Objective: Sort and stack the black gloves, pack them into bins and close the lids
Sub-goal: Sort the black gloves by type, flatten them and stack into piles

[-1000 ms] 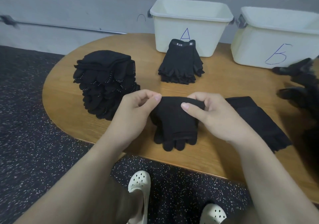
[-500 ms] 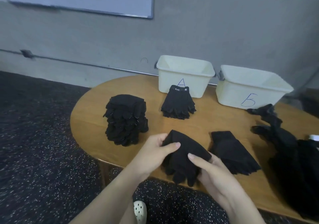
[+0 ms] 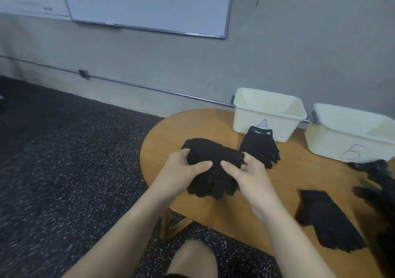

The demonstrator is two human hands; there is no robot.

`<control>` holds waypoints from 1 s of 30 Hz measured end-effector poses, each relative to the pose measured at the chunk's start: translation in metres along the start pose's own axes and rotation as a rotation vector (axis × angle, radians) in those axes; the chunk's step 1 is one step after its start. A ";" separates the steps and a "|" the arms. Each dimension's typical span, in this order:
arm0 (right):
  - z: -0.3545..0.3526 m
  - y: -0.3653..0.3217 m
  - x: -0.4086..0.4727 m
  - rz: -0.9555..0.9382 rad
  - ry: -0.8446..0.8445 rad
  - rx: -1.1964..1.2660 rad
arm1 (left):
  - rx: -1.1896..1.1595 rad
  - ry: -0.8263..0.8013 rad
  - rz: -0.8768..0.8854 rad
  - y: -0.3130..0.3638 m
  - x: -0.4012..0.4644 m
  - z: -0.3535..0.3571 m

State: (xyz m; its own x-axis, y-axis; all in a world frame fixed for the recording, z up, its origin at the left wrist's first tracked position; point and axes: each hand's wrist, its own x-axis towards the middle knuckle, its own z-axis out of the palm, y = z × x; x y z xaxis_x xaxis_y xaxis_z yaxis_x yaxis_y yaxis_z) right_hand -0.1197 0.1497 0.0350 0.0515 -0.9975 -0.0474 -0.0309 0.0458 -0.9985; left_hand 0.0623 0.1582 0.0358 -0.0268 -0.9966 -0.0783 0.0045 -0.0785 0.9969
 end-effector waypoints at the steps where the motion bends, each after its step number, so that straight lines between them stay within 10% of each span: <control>1: 0.006 -0.005 0.009 -0.008 0.003 -0.018 | 0.013 0.018 0.002 0.003 0.005 -0.006; 30: 0.010 0.026 0.111 0.042 -0.008 -0.196 | 0.493 0.237 -0.147 0.002 0.093 -0.053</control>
State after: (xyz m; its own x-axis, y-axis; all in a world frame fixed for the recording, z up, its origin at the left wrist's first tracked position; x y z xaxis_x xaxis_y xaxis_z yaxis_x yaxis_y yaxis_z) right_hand -0.1046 0.0404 0.0034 0.0545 -0.9945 -0.0896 -0.2266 0.0751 -0.9711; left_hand 0.1131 0.0642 0.0297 0.2335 -0.9593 -0.1590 -0.4516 -0.2518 0.8559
